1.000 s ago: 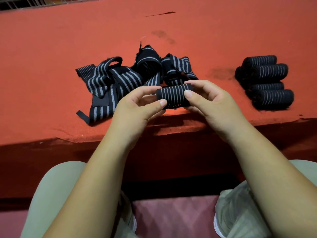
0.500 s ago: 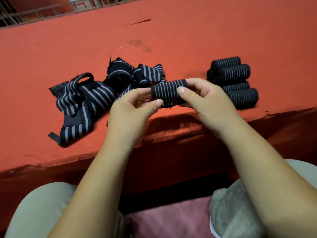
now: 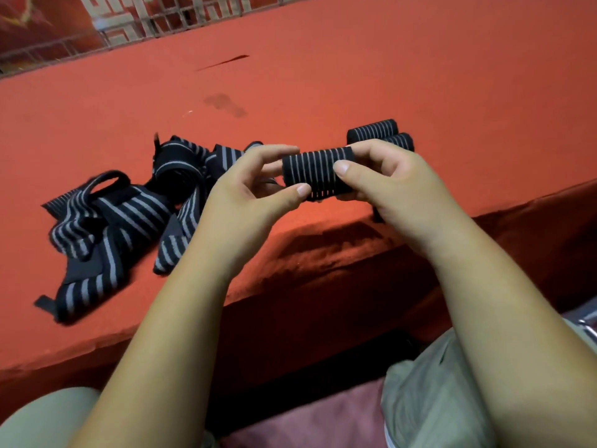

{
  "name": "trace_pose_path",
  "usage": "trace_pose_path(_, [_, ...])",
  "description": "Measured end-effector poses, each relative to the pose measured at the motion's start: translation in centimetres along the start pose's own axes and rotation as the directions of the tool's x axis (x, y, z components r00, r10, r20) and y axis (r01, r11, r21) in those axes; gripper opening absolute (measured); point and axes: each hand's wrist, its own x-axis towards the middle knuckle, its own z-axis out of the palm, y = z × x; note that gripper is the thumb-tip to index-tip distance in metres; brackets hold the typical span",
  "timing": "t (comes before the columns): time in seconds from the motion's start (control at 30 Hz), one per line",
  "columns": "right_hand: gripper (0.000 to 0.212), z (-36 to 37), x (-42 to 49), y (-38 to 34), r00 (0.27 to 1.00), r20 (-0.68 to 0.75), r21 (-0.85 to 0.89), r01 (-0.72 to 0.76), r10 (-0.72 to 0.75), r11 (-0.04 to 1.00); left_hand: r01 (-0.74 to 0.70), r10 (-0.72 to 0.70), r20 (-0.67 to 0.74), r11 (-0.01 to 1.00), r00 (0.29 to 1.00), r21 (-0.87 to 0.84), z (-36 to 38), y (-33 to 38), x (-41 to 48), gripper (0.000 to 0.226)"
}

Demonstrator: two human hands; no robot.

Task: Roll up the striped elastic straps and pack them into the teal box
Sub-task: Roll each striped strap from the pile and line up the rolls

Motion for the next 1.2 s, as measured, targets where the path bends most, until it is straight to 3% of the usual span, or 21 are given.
trace_pose_path(0.13, [0.017,-1.5,0.1,0.2,0.999,-0.033,-0.013,0.015,-0.016,1.000,0.041,-0.040,0.022,0.997,0.999,-0.065,1.5,-0.1,1.1,0.035])
trace_pose_path(0.3, [0.035,-3.4,0.0,0.4,0.998,-0.065,-0.001,0.017,-0.017,1.000,0.082,-0.077,0.049,0.992,0.996,-0.096,3.8,0.2,2.0,0.028])
trace_pose_path(0.47, [0.029,-5.4,0.1,0.9,0.989,-0.146,-0.041,-0.035,0.029,0.999,0.088,-0.080,0.075,0.990,0.994,-0.109,6.3,0.1,3.0,0.032])
trace_pose_path(0.67, [0.027,-7.3,0.4,2.1,0.969,-0.239,-0.259,-0.127,0.064,0.957,0.088,-0.086,0.026,0.992,0.996,-0.092,9.8,-0.8,4.1,0.033])
trace_pose_path(0.87, [0.020,-7.6,0.9,2.9,0.942,-0.332,-0.296,-0.155,0.051,0.943,0.062,-0.066,-0.040,0.994,0.997,-0.090,12.2,-1.5,4.8,0.034])
trace_pose_path(1.2, [0.025,-7.5,1.8,3.9,0.933,-0.350,-0.328,-0.200,0.078,0.923,0.088,-0.088,-0.130,0.996,0.988,-0.004,13.6,-1.9,5.0,0.042])
